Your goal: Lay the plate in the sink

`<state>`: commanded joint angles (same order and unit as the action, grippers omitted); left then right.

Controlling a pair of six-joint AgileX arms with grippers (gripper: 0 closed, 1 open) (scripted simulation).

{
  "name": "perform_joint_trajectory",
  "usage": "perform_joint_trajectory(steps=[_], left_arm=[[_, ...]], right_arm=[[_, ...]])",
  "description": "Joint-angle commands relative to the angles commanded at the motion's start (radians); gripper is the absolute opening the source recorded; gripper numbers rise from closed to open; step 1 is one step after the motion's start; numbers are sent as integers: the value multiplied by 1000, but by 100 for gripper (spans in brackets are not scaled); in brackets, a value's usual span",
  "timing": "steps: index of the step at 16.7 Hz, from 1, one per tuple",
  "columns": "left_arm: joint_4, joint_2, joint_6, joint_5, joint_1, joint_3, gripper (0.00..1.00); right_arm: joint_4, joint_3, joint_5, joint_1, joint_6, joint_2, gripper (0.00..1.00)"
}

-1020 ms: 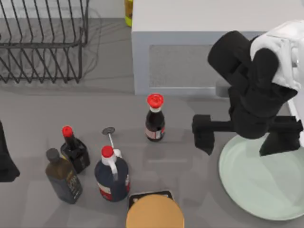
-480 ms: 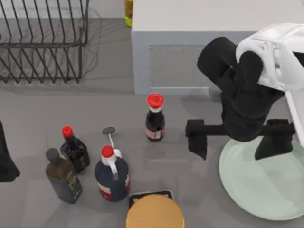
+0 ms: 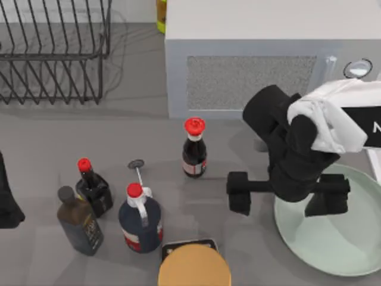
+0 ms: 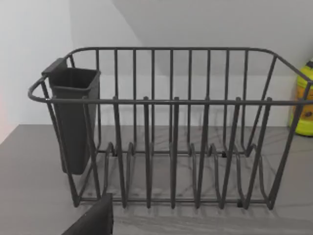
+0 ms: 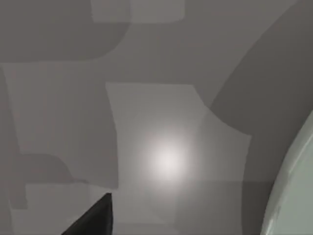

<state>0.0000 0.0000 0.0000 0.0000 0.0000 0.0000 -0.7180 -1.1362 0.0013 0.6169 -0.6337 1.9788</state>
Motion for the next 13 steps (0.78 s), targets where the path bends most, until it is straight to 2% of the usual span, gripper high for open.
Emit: perform_joint_trajectory(steps=[6, 13], left_arm=[[0, 0, 0, 0, 0, 0, 100], [0, 0, 0, 0, 0, 0, 100]], right_arm=[[31, 21, 0, 1, -1, 20, 100], [31, 21, 0, 1, -1, 20, 47]])
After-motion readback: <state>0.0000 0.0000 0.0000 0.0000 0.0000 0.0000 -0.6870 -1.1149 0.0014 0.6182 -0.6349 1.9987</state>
